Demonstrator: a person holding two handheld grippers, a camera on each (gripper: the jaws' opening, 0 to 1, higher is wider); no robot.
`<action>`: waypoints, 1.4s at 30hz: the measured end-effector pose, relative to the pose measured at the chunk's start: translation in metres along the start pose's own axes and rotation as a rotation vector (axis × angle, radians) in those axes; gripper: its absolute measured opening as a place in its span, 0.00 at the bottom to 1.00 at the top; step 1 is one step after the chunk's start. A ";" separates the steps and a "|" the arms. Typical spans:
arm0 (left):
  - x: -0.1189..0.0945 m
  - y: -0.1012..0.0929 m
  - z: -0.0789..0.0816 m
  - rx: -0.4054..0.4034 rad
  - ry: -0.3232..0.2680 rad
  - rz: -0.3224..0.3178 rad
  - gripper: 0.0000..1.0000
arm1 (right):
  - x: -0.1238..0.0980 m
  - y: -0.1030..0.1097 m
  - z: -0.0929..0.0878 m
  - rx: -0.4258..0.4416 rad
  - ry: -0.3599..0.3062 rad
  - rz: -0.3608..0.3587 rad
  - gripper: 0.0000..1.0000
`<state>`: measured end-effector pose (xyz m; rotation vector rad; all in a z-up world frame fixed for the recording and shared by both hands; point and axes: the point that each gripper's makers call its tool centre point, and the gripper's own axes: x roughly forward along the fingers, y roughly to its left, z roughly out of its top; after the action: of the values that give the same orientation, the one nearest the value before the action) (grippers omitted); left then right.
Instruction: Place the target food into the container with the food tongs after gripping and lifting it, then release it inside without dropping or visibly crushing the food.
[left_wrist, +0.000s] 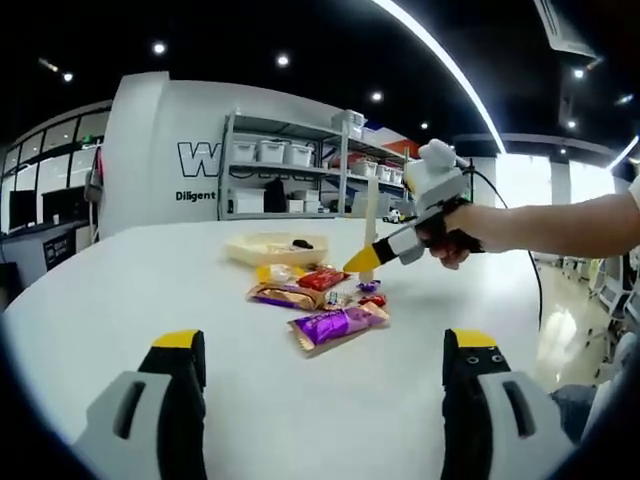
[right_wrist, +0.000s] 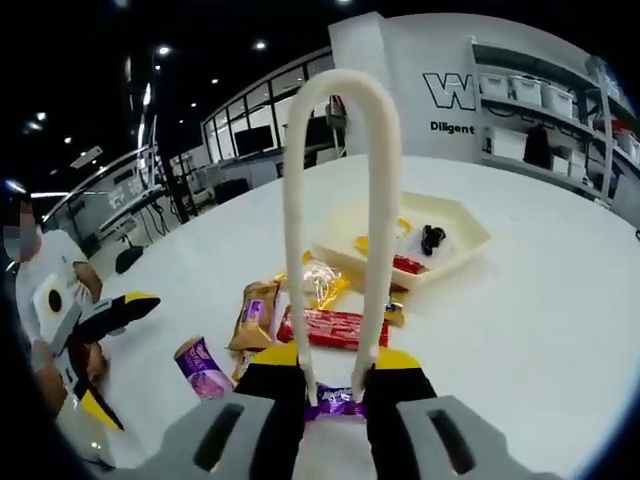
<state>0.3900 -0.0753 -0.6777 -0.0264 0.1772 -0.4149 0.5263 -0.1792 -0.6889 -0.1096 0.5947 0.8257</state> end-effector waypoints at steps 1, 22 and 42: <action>0.000 0.000 0.000 0.001 -0.001 0.000 0.97 | -0.003 -0.002 -0.001 0.001 -0.001 -0.004 0.17; -0.003 -0.001 0.002 -0.014 -0.013 -0.010 0.97 | -0.028 -0.025 -0.008 0.015 -0.003 -0.052 0.18; -0.003 -0.002 0.002 -0.012 -0.018 -0.011 0.97 | -0.050 -0.016 -0.030 0.055 0.017 -0.030 0.19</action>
<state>0.3870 -0.0757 -0.6750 -0.0424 0.1618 -0.4249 0.4980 -0.2324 -0.6891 -0.0753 0.6299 0.7790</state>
